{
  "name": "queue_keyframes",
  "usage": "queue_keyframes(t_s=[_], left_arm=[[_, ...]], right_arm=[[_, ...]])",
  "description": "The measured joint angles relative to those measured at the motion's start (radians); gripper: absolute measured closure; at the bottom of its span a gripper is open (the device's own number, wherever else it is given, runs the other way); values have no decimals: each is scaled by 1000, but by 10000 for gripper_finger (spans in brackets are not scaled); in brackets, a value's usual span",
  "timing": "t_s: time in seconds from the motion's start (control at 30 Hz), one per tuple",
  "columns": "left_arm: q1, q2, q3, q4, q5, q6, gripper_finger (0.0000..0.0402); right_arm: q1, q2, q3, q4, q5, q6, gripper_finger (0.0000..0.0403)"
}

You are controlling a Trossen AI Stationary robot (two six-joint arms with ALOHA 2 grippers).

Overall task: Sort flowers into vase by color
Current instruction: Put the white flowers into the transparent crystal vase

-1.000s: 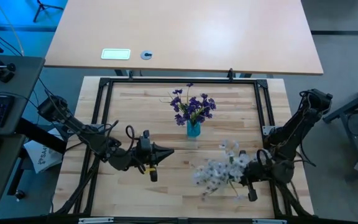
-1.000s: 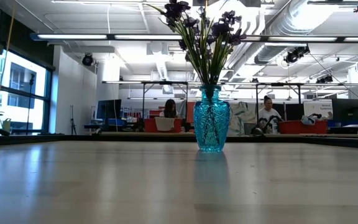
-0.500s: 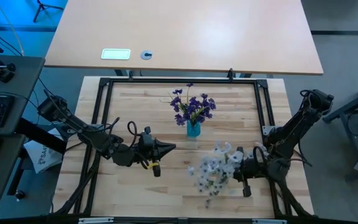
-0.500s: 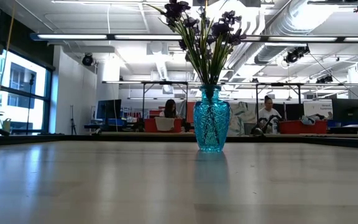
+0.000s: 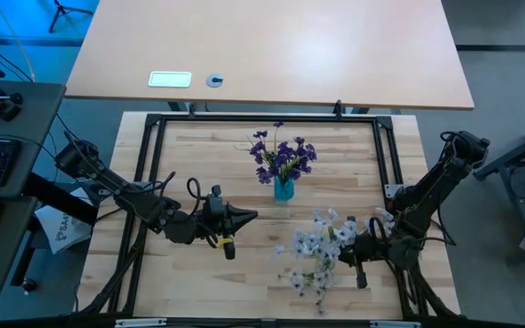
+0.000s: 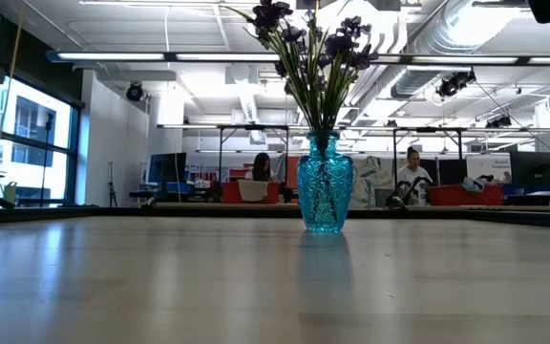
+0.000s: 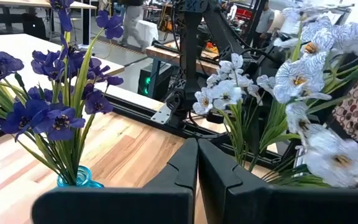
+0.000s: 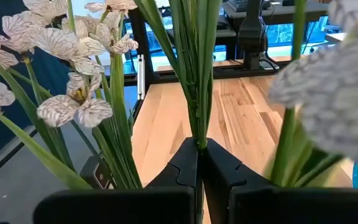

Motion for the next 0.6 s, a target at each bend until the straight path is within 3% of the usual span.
queue_keyframes(t_s=[0.33,0.6], left_arm=[[0,0,0,0,0,1,401],[0,0,0,0,0,1,401]], right_arm=[[2,-2,0,0,-16,18,381],[2,-2,0,-12,-58,93,315]])
